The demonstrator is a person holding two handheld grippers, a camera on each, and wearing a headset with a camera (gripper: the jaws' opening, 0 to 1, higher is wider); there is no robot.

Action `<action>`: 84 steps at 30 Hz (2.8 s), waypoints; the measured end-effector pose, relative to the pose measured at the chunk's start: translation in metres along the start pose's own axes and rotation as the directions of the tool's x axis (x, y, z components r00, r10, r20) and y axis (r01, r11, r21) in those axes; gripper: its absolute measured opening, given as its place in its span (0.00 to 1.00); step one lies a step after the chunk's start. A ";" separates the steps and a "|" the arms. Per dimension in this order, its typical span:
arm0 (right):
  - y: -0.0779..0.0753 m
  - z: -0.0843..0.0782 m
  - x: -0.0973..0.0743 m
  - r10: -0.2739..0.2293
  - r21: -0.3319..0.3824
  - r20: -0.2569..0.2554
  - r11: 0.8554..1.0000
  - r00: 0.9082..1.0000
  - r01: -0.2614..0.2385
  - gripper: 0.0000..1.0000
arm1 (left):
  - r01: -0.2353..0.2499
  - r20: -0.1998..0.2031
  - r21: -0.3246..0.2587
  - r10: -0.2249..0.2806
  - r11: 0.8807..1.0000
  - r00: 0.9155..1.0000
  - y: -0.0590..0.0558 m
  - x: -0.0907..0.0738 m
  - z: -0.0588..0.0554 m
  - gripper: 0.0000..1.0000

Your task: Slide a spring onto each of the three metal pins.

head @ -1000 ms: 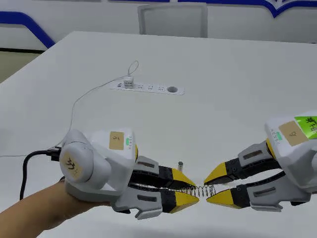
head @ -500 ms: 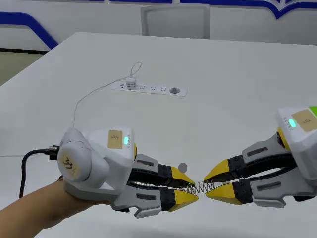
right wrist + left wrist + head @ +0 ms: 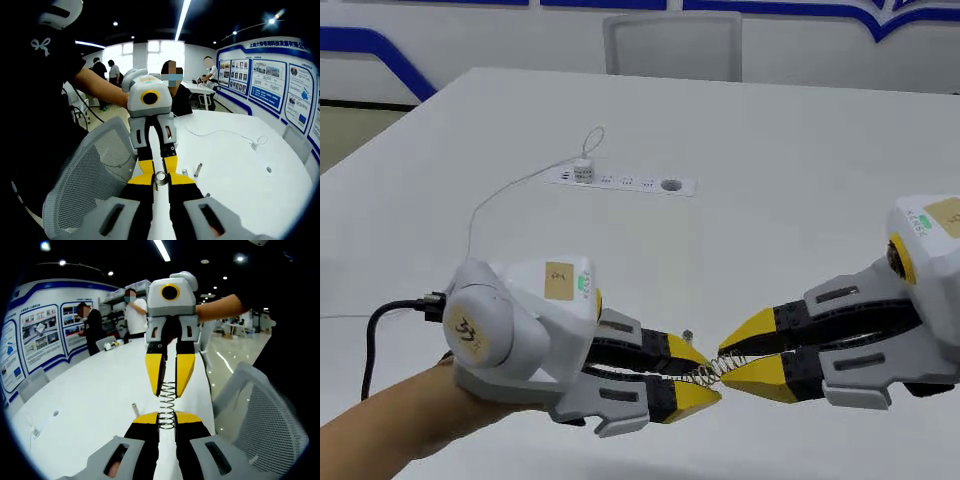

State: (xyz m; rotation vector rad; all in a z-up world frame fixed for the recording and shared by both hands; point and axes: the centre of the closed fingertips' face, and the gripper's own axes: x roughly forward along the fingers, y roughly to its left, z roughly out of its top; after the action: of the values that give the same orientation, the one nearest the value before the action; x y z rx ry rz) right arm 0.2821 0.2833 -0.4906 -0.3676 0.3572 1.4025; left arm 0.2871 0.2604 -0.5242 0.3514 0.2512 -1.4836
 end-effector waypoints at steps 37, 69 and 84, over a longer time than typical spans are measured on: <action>-0.031 0.023 0.004 -0.117 0.061 0.067 0.992 0.991 0.113 0.10 | -0.096 0.012 -0.103 0.098 0.990 0.995 0.025 -0.010 -0.008 0.28; -0.122 -0.068 -0.043 -0.385 0.200 -0.113 0.894 0.916 0.401 0.10 | -0.309 -0.020 -0.220 0.313 0.925 0.950 0.095 -0.092 -0.037 0.70; -0.126 -0.108 -0.046 -0.407 0.254 -0.181 0.860 0.895 0.442 0.10 | -0.365 -0.090 -0.263 0.354 0.893 0.931 0.094 -0.100 -0.071 0.87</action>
State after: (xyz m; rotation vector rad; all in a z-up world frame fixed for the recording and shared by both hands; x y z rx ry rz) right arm 0.3985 0.1774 -0.5609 -0.2696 0.5393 0.8772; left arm 0.3771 0.3844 -0.5456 0.1883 0.3988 -1.0581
